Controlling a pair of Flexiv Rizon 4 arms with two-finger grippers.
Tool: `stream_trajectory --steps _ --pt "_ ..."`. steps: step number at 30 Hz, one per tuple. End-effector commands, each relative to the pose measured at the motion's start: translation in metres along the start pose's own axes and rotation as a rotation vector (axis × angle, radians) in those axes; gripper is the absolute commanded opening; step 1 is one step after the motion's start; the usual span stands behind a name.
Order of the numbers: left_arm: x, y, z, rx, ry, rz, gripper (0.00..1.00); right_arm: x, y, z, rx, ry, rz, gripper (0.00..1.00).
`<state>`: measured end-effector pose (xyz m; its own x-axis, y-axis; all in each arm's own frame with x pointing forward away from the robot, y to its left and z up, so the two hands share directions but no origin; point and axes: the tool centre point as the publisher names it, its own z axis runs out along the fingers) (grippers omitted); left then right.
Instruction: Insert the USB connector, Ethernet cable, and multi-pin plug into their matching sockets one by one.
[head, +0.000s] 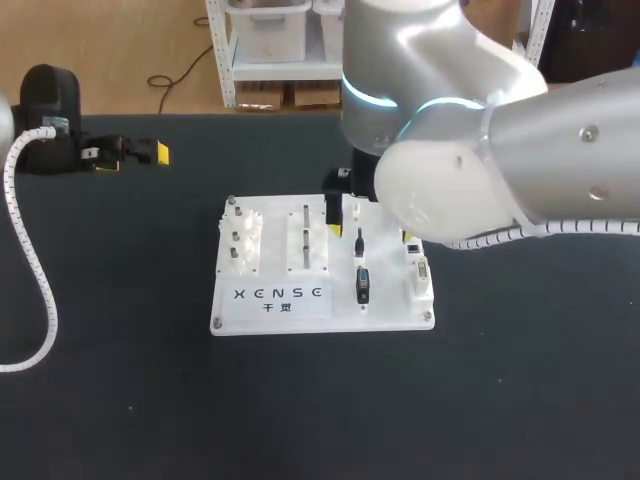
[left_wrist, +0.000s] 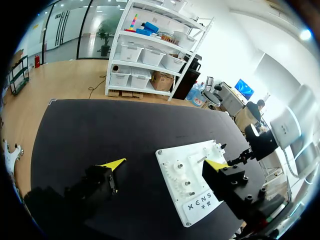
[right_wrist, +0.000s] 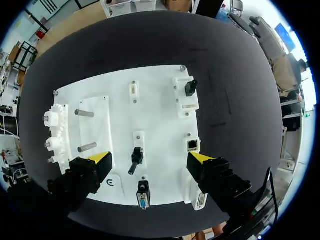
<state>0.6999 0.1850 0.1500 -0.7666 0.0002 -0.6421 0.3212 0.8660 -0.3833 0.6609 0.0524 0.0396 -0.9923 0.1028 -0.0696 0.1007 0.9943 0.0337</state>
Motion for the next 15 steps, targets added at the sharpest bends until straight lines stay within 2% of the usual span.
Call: stream_trajectory --steps 1,15 --pt "0.0000 0.0000 0.0000 0.000 0.000 0.000 1.00 0.0045 -0.0004 0.0008 0.002 -0.011 -0.001 1.00" --pt "0.0000 0.0000 0.0000 0.000 0.000 0.000 1.00 0.0066 0.0024 0.0026 0.009 -0.012 -0.022 1.00"
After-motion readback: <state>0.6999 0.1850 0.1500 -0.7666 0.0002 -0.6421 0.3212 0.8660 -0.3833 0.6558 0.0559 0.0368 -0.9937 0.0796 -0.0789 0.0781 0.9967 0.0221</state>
